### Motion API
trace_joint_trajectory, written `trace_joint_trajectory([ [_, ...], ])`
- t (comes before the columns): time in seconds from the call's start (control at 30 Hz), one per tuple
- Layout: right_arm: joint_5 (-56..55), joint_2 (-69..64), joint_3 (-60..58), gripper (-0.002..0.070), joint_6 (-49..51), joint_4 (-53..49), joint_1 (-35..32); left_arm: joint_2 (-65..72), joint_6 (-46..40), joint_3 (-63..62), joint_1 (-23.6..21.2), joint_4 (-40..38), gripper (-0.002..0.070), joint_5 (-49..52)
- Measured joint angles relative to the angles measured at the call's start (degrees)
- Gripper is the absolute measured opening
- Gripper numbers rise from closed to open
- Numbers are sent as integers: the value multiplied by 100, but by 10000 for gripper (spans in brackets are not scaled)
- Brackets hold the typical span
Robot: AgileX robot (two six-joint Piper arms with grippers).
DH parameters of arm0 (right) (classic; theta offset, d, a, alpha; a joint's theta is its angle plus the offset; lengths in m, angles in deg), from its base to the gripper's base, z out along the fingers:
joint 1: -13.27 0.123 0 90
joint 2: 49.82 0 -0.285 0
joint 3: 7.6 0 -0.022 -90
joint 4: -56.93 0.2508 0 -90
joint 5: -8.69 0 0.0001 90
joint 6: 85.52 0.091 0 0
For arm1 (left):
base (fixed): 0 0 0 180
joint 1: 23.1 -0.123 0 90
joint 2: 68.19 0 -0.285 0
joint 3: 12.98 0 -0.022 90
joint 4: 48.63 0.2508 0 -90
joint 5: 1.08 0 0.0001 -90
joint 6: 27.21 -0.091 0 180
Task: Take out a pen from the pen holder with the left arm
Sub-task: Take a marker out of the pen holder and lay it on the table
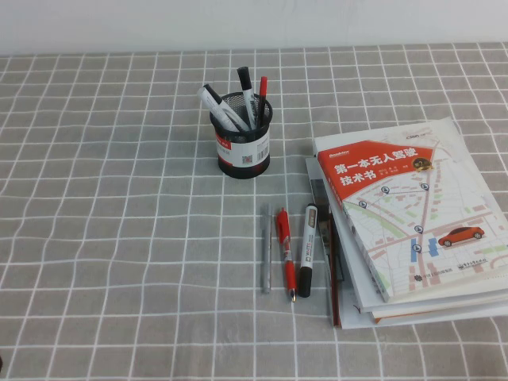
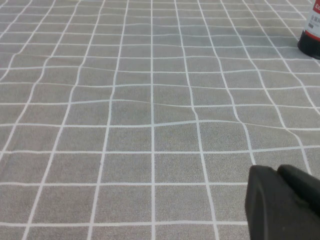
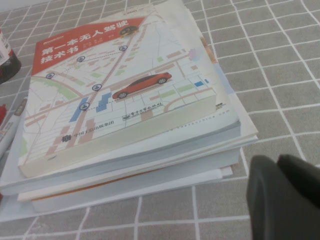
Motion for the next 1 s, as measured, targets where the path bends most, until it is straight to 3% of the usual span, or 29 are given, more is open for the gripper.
trace_joint_trajectory([
  [1.0,0,0,0,-13,0,0,0,0,0,0,0,145,-2,0],
])
